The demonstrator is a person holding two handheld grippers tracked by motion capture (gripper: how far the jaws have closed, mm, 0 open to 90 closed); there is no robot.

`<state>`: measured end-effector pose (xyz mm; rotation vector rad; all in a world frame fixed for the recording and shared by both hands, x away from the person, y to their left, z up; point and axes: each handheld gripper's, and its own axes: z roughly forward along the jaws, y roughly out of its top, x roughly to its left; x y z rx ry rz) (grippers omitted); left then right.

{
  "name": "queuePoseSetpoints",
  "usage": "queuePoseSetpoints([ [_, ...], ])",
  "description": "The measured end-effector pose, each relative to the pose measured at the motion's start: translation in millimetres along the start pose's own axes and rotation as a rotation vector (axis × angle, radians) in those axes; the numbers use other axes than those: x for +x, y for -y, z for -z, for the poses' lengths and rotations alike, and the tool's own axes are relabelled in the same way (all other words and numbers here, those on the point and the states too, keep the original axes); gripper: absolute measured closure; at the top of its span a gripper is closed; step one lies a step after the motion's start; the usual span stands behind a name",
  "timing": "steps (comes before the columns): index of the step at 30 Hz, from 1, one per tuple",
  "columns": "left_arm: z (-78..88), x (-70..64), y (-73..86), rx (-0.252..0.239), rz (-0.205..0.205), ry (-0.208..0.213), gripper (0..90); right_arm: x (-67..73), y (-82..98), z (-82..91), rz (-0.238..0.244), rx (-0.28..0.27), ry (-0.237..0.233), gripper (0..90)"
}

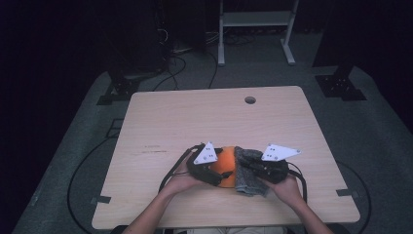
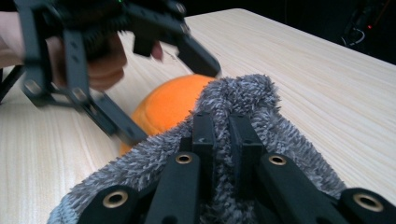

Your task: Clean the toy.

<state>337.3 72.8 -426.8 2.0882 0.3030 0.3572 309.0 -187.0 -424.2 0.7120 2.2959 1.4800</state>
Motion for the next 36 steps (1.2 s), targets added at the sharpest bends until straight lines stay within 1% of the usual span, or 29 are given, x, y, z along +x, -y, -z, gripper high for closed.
queuePoseSetpoints([
  [1, 1.5, 2.2, 1.2, 0.006, 0.011, 0.006, 12.7, -1.4, 1.8, 1.9, -0.003, 0.004, 0.013, 82.0],
  [2, 1.9, 3.7, 3.2, 0.01, 0.019, 0.019, 14.4, -3.6, 3.8, 4.1, -0.009, 0.005, 0.022, 82.0],
  [4, 1.0, 3.1, 6.2, 0.021, 0.017, 0.016, 22.6, -9.5, 8.2, 7.7, -0.035, 0.01, 0.02, 82.0],
  [5, 0.5, 3.1, 6.4, 0.026, 0.023, 0.018, 24.8, -10.8, 10.6, 9.2, -0.038, 0.021, 0.026, 82.0],
  [7, 0.4, 3.2, 4.4, 0.031, 0.031, 0.015, 26.8, -13.7, 15.9, 12.9, -0.04, 0.04, 0.039, 82.0],
  [8, 0.4, 2.5, 3.3, 0.03, 0.027, 0.012, 28.0, -16.0, 18.4, 16.3, -0.042, 0.048, 0.05, 81.9],
  [9, 0.7, 1.1, 1.6, 0.03, 0.019, 0.006, 28.6, -17.4, 19.2, 18.9, -0.049, 0.048, 0.05, 81.9],
  [10, 0.8, -0.6, -0.5, 0.036, 0.01, -0.001, 29.5, -18.3, 18.8, 22.6, -0.057, 0.038, 0.047, 81.9],
  [11, 0.0, -2.9, -4.0, 0.044, -0.002, -0.014, 30.5, -17.7, 16.7, 26.2, -0.064, 0.016, 0.032, 81.9],
  [12, -0.4, -4.0, -6.0, 0.046, -0.007, -0.021, 32.0, -15.5, 11.7, 29.5, -0.064, -0.031, -0.001, 81.9],
  [13, -2.5, -6.7, -10.5, 0.049, -0.016, -0.024, 32.9, -13.0, 7.5, 30.4, -0.057, -0.046, -0.01, 81.9],
  [14, -3.0, -7.9, -12.1, 0.051, -0.022, -0.027, 33.6, -7.3, -3.2, 28.1, -0.026, -0.062, -0.026, 81.9],
  [15, -3.1, -9.0, -13.6, 0.052, -0.029, -0.028, 33.7, -5.4, -7.3, 26.0, -0.013, -0.066, -0.033, 81.9],
  [16, -2.8, -10.9, -15.2, 0.053, -0.038, -0.028, 33.9, -3.4, -11.0, 23.6, -0.002, -0.064, -0.039, 81.9],
  [18, -2.2, -12.9, -15.5, 0.05, -0.04, -0.028, 34.5, 0.4, -17.2, 15.1, 0.029, -0.05, -0.037, 81.9],
  [19, -1.6, -12.3, -15.3, 0.05, -0.043, -0.027, 34.8, 0.8, -17.1, 11.2, 0.031, -0.039, -0.038, 82.0],
  [20, -1.2, -11.6, -14.9, 0.049, -0.038, -0.026, 35.3, 1.1, -15.5, 8.0, 0.028, -0.028, -0.035, 82.0],
  [21, -0.7, -10.1, -13.6, 0.047, -0.022, -0.021, 35.7, 0.8, -13.8, 5.9, 0.025, -0.023, -0.032, 82.1],
  [22, -0.2, -8.3, -12.5, 0.048, -0.016, -0.02, 36.1, 0.0, -10.4, 3.5, 0.013, -0.02, -0.029, 82.2],
  [24, -0.1, -6.4, -10.8, 0.044, 0.005, -0.022, 36.2, -2.1, -4.8, 2.1, 0.005, -0.015, -0.015, 82.2],
  [25, 0.0, -5.9, -10.4, 0.046, 0.009, -0.022, 36.0, -3.5, -2.3, 2.6, -0.005, -0.013, -0.012, 82.2],
  [27, -0.1, -5.8, -10.3, 0.042, 0.013, -0.023, 35.3, -6.3, 0.1, 5.3, -0.001, 0.001, -0.002, 82.2],
  [29, -0.5, -6.6, -11.3, 0.043, 0.009, -0.023, 34.9, -7.6, 0.3, 8.9, -0.007, 0.012, 0.002, 82.1],
  [30, -0.8, -7.6, -12.2, 0.045, 0.004, -0.024, 34.6, -7.0, -0.7, 12.2, -0.015, -0.002, -0.004, 82.1],
  [32, -1.8, -8.8, -13.4, 0.043, -0.004, -0.026, 34.9, -3.1, -5.3, 15.2, -0.002, -0.034, -0.02, 82.0],
  [35, -2.9, -11.1, -14.9, 0.048, -0.018, -0.034, 35.1, 1.5, -13.3, 11.5, 0.013, -0.052, -0.036, 82.0],
  [36, -2.7, -11.2, -15.0, 0.05, -0.019, -0.034, 35.1, 3.0, -15.4, 7.4, 0.023, -0.04, -0.039, 82.0],
])
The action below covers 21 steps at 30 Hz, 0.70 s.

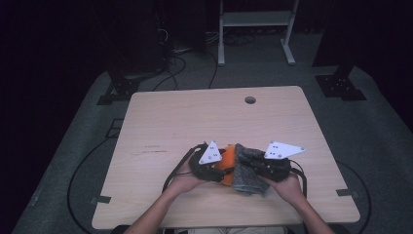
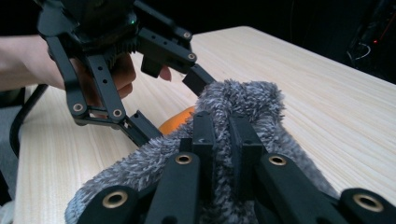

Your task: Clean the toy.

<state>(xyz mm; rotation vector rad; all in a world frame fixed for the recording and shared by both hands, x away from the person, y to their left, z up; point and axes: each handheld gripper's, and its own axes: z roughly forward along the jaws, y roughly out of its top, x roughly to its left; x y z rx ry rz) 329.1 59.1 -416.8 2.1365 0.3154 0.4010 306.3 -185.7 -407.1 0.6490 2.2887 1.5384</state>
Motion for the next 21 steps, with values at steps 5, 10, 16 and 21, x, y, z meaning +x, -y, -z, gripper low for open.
queuePoseSetpoints([
  [5, 1.5, 0.7, 1.8, -0.006, -0.002, -0.001, 35.9, 2.7, 2.1, -8.3, 0.025, 0.032, 0.017, 82.3],
  [10, 2.4, 4.5, 5.2, -0.024, 0.014, -0.014, 35.8, -1.6, 15.9, -0.4, 0.026, 0.061, 0.043, 82.3],
  [16, 1.0, -1.8, 1.4, -0.03, -0.017, -0.001, 37.3, -1.8, 5.7, 6.5, 0.014, 0.018, 0.037, 82.2],
  [21, 5.2, 2.6, 3.0, -0.079, 0.033, 0.02, 28.9, -5.2, 4.5, -2.0, 0.032, 0.068, 0.04, 82.4],
])
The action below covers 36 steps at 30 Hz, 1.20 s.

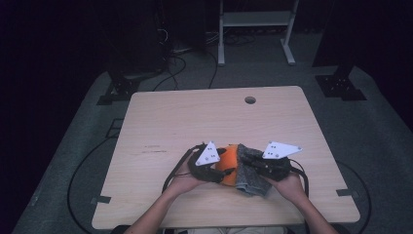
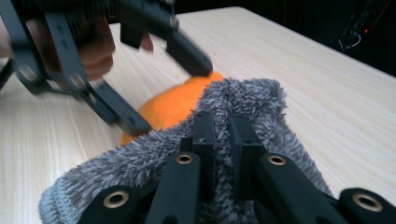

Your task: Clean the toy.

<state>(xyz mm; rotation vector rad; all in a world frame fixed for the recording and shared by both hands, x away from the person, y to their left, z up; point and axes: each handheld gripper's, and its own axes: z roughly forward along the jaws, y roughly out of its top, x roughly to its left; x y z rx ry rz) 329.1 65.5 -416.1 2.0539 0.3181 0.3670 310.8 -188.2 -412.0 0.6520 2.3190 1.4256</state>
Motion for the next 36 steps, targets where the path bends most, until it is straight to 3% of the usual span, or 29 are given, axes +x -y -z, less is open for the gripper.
queuePoseSetpoints([
  [2, 0.7, 2.6, 1.2, 0.001, 0.018, 0.0, 19.2, -1.9, 2.9, 1.3, -0.012, -0.002, -0.001, 82.5],
  [4, -1.0, 10.9, 8.8, 0.045, 0.098, 0.011, 13.7, -6.1, 10.7, 7.6, -0.036, -0.009, 0.014, 82.5],
  [5, -1.0, 10.9, 8.8, 0.045, 0.098, 0.011, 11.3, -6.1, 10.7, 7.6, -0.036, -0.009, 0.014, 82.5],
  [6, -5.0, 15.1, 11.9, 0.064, 0.166, 0.063, 11.5, -6.5, 14.8, 12.0, -0.038, -0.012, 0.026, 82.5],
  [7, -7.2, 15.4, 12.7, 0.069, 0.189, 0.083, 12.8, -6.4, 15.5, 12.8, -0.037, -0.014, 0.026, 82.4],
  [8, -9.3, 14.9, 13.2, 0.066, 0.194, 0.112, 16.5, -5.7, 16.1, 13.2, -0.037, -0.017, 0.025, 82.4],
  [9, -9.3, 14.9, 13.2, 0.066, 0.194, 0.112, 23.2, -5.7, 16.1, 13.2, -0.037, -0.017, 0.025, 82.4],
  [10, -9.3, 11.1, 11.6, 0.068, 0.148, 0.092, 29.2, -3.2, 13.9, 13.9, -0.023, -0.007, 0.034, 82.4],
  [11, -8.7, 9.6, 10.2, 0.068, 0.128, 0.081, 31.8, -2.7, 12.0, 15.1, -0.026, -0.012, 0.033, 82.5],
  [15, -9.8, 1.5, 4.7, 0.06, 0.085, 0.064, 36.9, 10.8, -7.3, 20.6, 0.041, -0.062, 0.017, 82.4],
  [17, -12.1, -1.1, 4.5, 0.082, 0.064, 0.053, 37.9, 18.7, -13.1, 14.9, 0.094, -0.037, 0.007, 82.4],
  [18, -12.1, -1.1, 4.5, 0.082, 0.064, 0.053, 38.3, 18.7, -13.1, 14.9, 0.094, -0.037, 0.007, 82.4],
  [20, -11.8, 0.0, 7.3, 0.08, 0.073, 0.058, 39.0, 17.5, -9.0, 10.1, 0.104, -0.01, 0.012, 82.4],
  [23, -10.9, 4.1, 10.7, 0.066, 0.105, 0.071, 39.9, 6.0, 4.9, 15.3, 0.047, -0.016, 0.033, 82.4],
  [29, -10.2, 3.0, 9.9, 0.06, 0.096, 0.072, 39.4, -4.7, 9.8, 27.2, 0.006, -0.013, 0.056, 82.3],
  [30, -10.0, 3.6, 10.0, 0.056, 0.108, 0.079, 37.9, -7.0, 10.6, 28.0, -0.001, -0.009, 0.056, 82.3],
  [31, -11.3, 7.2, 11.3, 0.051, 0.165, 0.113, 28.5, -9.5, 14.7, 26.5, -0.016, -0.002, 0.043, 82.2],
  [32, -11.3, 7.2, 11.3, 0.051, 0.165, 0.113, 25.7, -9.5, 14.7, 26.5, -0.016, -0.002, 0.043, 82.2],
  [34, -15.2, 12.2, 13.9, 0.055, 0.239, 0.154, 19.3, -9.6, 20.2, 26.6, -0.035, -0.011, 0.032, 82.1],
  [35, -17.7, 12.9, 14.8, 0.062, 0.261, 0.18, 17.1, -9.4, 21.9, 27.1, -0.047, -0.014, 0.026, 82.1],
  [36, -17.7, 12.9, 14.8, 0.062, 0.261, 0.18, 16.2, -8.8, 23.0, 27.8, -0.052, -0.019, 0.022, 82.1],
])
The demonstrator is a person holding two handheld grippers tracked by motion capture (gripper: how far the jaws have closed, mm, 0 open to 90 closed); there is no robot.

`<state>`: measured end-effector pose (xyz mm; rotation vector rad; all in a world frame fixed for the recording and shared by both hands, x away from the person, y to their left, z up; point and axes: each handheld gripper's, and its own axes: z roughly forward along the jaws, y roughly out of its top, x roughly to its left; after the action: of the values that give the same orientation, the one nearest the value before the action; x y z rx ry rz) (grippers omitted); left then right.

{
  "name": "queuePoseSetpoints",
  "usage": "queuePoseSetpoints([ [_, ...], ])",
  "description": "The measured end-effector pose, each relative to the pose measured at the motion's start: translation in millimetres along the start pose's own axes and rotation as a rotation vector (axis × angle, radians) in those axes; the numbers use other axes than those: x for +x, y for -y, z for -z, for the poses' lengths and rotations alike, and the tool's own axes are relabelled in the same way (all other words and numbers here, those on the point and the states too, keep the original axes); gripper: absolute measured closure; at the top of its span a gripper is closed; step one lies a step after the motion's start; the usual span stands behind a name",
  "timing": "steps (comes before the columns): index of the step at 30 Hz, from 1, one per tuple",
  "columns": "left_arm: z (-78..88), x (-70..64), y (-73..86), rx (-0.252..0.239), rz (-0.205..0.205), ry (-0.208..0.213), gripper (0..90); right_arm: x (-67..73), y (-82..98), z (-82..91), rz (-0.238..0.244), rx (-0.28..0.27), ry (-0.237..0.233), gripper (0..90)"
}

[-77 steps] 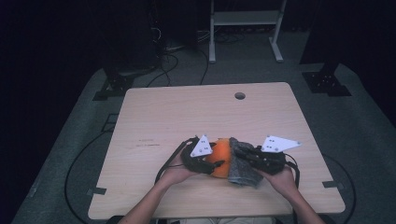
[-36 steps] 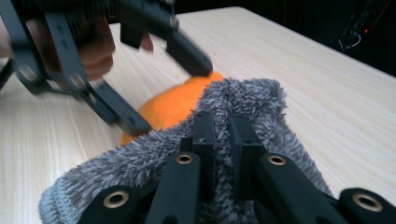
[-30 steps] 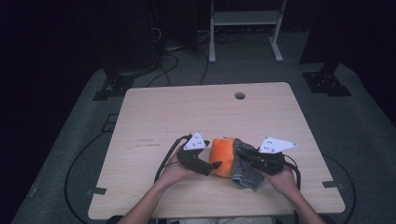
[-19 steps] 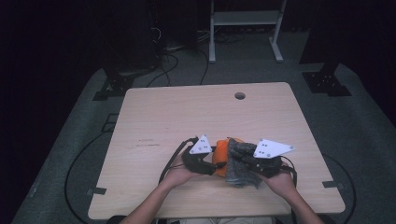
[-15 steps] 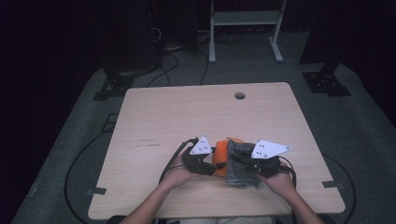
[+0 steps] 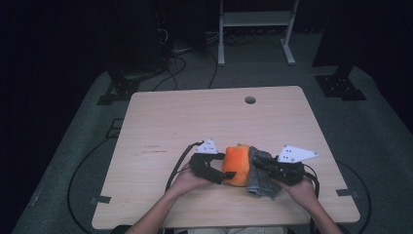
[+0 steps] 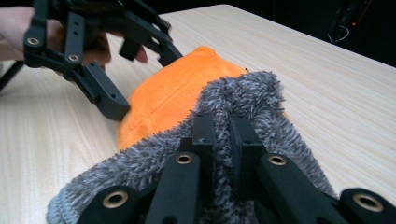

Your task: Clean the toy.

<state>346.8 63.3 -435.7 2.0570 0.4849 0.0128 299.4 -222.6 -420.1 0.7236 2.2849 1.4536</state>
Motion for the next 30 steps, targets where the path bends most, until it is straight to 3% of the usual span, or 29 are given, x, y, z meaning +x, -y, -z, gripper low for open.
queuePoseSetpoints([
  [1, -4.5, -1.5, 0.5, 0.014, -0.007, 0.01, 16.7, 0.5, 0.4, 0.4, -0.005, -0.003, -0.005, 82.1],
  [2, -4.5, -4.3, 0.0, 0.01, -0.039, -0.014, 21.0, 1.8, -0.2, 0.4, -0.013, -0.006, -0.014, 82.2],
  [3, -4.5, -4.3, 0.0, 0.01, -0.039, -0.014, 27.5, 3.4, -1.7, 0.1, 0.001, -0.006, -0.011, 82.1],
  [4, 0.0, -7.8, -2.3, -0.008, -0.098, -0.059, 32.6, 5.3, -3.8, -0.2, 0.011, -0.008, -0.009, 82.1],
  [6, 6.7, -11.8, -4.6, -0.043, -0.163, -0.119, 38.2, 7.8, -9.4, 0.4, 0.018, -0.024, -0.013, 82.1],
  [7, 6.7, -11.8, -4.6, -0.043, -0.163, -0.119, 39.2, 8.9, -12.1, 0.6, 0.017, -0.033, -0.024, 82.1],
  [8, 13.4, -15.5, -7.4, -0.077, -0.205, -0.164, 39.7, 10.0, -14.5, -0.4, 0.02, -0.04, -0.033, 82.1],
  [10, 15.0, -15.8, -7.1, -0.051, -0.243, -0.197, 39.7, 12.7, -16.5, -5.1, 0.042, -0.017, -0.03, 82.1],
  [13, 14.2, -14.9, -4.0, -0.054, -0.242, -0.186, 39.6, 15.4, -21.2, -7.8, 0.012, -0.048, -0.052, 82.2],
  [15, 12.4, -20.0, -5.9, -0.053, -0.271, -0.187, 39.4, 25.5, -34.0, -10.6, 0.052, -0.074, -0.068, 82.2],
  [18, 10.1, -27.7, -7.7, -0.04, -0.318, -0.191, 39.4, 37.7, -47.8, -23.6, 0.116, -0.039, -0.069, 82.2],
  [19, 10.2, -29.5, -8.1, -0.029, -0.329, -0.195, 39.4, 37.7, -47.8, -23.6, 0.116, -0.039, -0.069, 82.2],
  [20, 11.6, -26.8, -6.0, -0.019, -0.316, -0.193, 39.4, 36.9, -44.6, -30.4, 0.124, -0.011, -0.07, 82.3],
  [22, 12.4, -22.9, -2.8, -0.022, -0.294, -0.188, 39.5, 34.1, -38.1, -31.8, 0.113, -0.011, -0.074, 82.4],
  [25, 12.6, -21.6, -2.3, -0.022, -0.293, -0.185, 39.4, 33.0, -32.0, -29.8, 0.109, -0.008, -0.066, 82.4],
  [27, 12.4, -21.7, -2.6, -0.018, -0.297, -0.185, 39.3, 30.9, -26.2, -25.6, 0.105, -0.005, -0.057, 82.4],
  [30, 12.5, -18.5, -2.2, -0.026, -0.26, -0.156, 39.3, 25.9, -21.7, -15.2, 0.078, 0.007, -0.04, 82.3],
])
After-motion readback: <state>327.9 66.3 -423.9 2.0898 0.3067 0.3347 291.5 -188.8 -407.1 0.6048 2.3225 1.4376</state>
